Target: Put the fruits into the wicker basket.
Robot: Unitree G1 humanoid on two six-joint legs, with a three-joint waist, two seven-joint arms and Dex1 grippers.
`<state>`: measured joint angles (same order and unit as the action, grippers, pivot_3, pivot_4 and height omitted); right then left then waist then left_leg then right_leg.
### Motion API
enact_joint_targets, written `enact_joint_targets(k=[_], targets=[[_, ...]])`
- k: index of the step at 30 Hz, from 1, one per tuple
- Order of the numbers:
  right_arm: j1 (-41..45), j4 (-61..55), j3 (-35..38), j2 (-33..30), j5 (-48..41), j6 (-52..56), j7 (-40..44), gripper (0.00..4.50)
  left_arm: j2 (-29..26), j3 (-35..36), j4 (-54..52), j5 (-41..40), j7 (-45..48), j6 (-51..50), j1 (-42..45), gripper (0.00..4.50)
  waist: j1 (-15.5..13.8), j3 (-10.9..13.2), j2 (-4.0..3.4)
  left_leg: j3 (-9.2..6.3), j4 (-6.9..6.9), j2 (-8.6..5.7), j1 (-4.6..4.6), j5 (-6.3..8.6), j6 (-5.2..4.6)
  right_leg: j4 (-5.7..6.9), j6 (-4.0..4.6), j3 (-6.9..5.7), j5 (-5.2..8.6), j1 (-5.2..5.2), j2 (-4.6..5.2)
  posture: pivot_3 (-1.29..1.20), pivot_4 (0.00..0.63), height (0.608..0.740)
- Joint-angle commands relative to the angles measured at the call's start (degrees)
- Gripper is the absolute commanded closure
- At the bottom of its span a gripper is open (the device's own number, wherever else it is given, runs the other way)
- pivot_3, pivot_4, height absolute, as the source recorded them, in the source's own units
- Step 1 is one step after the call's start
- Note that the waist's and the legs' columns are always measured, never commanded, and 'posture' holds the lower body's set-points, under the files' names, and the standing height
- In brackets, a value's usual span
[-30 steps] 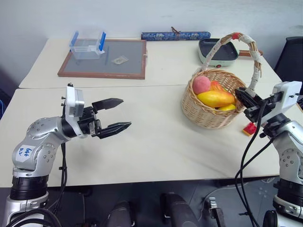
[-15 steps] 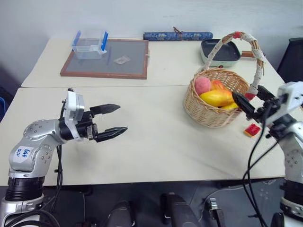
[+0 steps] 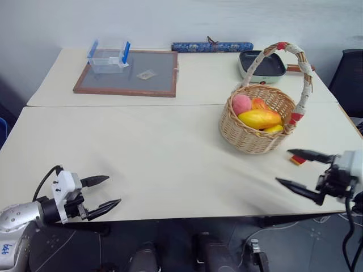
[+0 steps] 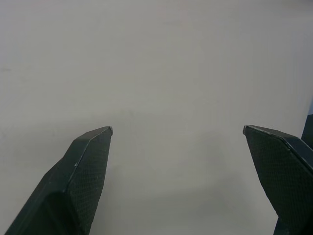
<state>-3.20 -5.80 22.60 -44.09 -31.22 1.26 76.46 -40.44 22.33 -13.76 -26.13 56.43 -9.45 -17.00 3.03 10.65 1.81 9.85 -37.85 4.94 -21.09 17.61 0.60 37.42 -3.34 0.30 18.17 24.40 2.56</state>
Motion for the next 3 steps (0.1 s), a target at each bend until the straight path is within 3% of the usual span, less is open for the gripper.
enact_joint_targets(k=[1,3], targets=[[2.9,3.3,-4.38,1.87,2.14,-5.84,2.4,0.07,0.83,1.08,-3.62,1.78,-3.05,1.33,-2.06,0.0,0.03,-0.02,0.03,-0.01,-0.01,0.0,0.0,-0.01,0.0,-0.01,0.0,-0.01,0.0,0.0,0.0,0.0,0.15,0.74],[4.17,4.97,-6.15,2.79,3.08,-7.84,2.46,0.07,1.08,1.24,-4.06,2.5,-3.65,2.16,-2.73,0.0,0.08,-0.02,0.02,0.0,-0.01,0.0,0.01,-0.01,0.01,0.01,0.0,0.0,0.0,0.0,-0.02,0.0,0.15,0.74]])
